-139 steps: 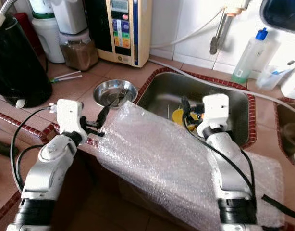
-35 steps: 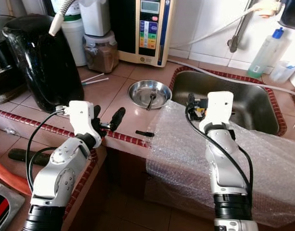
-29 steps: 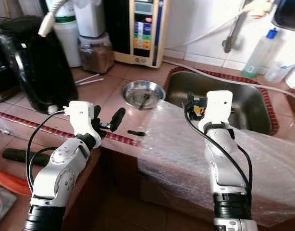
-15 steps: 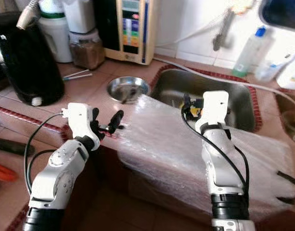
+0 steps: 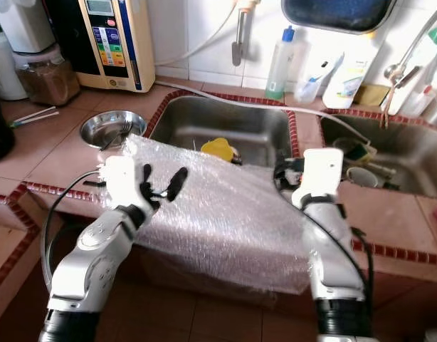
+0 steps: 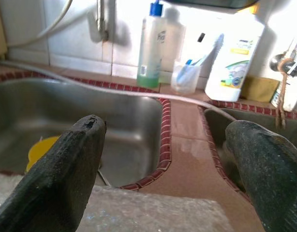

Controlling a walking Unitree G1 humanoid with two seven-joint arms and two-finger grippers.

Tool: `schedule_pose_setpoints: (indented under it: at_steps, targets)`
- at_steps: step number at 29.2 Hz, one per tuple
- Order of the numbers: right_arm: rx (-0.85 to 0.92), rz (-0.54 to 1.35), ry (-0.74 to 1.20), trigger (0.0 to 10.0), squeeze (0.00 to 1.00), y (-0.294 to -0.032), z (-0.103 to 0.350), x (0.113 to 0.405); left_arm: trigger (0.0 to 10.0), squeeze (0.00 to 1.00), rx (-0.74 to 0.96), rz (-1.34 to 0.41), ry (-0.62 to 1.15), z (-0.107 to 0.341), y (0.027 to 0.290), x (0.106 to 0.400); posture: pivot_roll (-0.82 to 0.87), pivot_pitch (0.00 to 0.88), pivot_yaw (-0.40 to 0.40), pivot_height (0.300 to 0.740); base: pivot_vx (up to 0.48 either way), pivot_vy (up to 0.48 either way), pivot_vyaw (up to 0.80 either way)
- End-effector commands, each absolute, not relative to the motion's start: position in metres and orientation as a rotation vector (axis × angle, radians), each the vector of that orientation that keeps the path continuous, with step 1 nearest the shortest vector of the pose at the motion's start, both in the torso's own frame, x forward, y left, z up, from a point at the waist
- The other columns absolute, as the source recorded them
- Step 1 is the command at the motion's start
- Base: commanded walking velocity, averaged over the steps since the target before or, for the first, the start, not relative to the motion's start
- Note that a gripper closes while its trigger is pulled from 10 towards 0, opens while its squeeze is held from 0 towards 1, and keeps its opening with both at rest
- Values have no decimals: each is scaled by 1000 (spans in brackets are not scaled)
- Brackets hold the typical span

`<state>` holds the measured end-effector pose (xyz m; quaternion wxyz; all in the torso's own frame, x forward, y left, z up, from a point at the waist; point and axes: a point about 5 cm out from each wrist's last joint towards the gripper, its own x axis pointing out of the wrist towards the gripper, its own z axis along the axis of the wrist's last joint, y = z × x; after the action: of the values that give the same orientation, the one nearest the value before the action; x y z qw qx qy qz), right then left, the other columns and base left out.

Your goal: Kitchen organization

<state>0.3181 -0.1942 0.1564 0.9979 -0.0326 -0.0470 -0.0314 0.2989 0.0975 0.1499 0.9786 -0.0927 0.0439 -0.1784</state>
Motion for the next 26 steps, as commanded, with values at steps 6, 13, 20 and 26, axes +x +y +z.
schedule_pose_setpoints:
  at_steps: [6, 13, 20, 26]
  targets:
    - [28, -69, -111, 10000, 0, -186, 157, 320, 10000, 0, -125, -336, 93, 156, 112, 303, 85, 0, 10, 740, 0, 0, 0]
    - [111, -140, -98, 10000, 0, -187, 144, 317, 10000, 0, -52, -381, 110, 159, 120, 312, 110, 0, 93, 740, 0, 0, 0]
    - [139, -198, -90, 10000, 0, -188, 132, 313, 10000, 0, -21, -400, 135, 156, 121, 316, 113, 0, 158, 740, 0, 0, 0]
    - [117, -217, -82, 10000, 0, -191, 126, 313, 10000, 0, -15, -399, 126, 151, 116, 319, 102, 0, 148, 740, 0, 0, 0]
